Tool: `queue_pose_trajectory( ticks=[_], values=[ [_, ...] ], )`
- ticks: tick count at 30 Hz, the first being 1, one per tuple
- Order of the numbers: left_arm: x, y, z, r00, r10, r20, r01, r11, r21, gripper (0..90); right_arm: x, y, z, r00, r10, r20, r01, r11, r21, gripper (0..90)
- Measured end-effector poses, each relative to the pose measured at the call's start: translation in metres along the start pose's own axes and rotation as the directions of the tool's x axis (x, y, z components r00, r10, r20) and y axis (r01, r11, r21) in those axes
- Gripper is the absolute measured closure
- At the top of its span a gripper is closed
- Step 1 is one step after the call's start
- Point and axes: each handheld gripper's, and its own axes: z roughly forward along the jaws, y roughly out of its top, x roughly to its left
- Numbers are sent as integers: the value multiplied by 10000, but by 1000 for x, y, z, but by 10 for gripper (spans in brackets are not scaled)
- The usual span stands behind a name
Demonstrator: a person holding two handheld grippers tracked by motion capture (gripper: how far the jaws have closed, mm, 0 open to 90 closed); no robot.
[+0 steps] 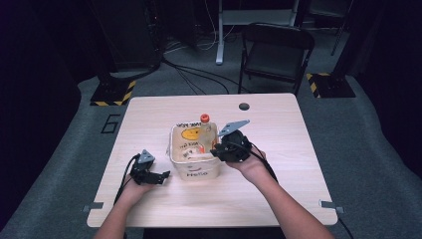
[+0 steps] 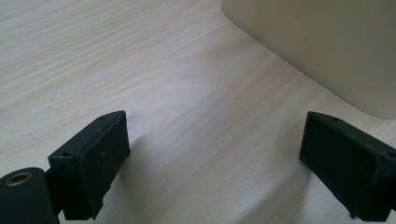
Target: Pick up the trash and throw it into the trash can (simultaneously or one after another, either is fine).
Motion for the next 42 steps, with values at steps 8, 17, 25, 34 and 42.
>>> queue_pose_trajectory(
  ticks=[8, 17, 25, 34, 42],
  values=[
    [0, 0, 0, 10000, 23, -9, -23, 10000, 5, 80, -3, 0, -7, 9995, 327, 32, -326, 9985, -443, 601],
    [0, 0, 0, 10000, 6, 23, -6, 10000, -4, 81, -9, -2, -16, 9991, 392, 168, -380, 9971, -666, 550],
    [0, 0, -1, 10000, 13, 14, -13, 10000, 10, 81, -17, -7, -23, 9982, 458, 380, -424, 9954, -862, 530],
    [0, -1, -1, 10000, 4, 4, -4, 10000, -20, 81, -29, -22, -36, 9930, 878, 792, -788, 9908, -1102, 515],
    [0, -1, -1, 10000, -5, 2, 5, 10000, -23, 81, -36, -38, -41, 9888, 947, 1156, -807, 9895, -1203, 506]
  ],
)
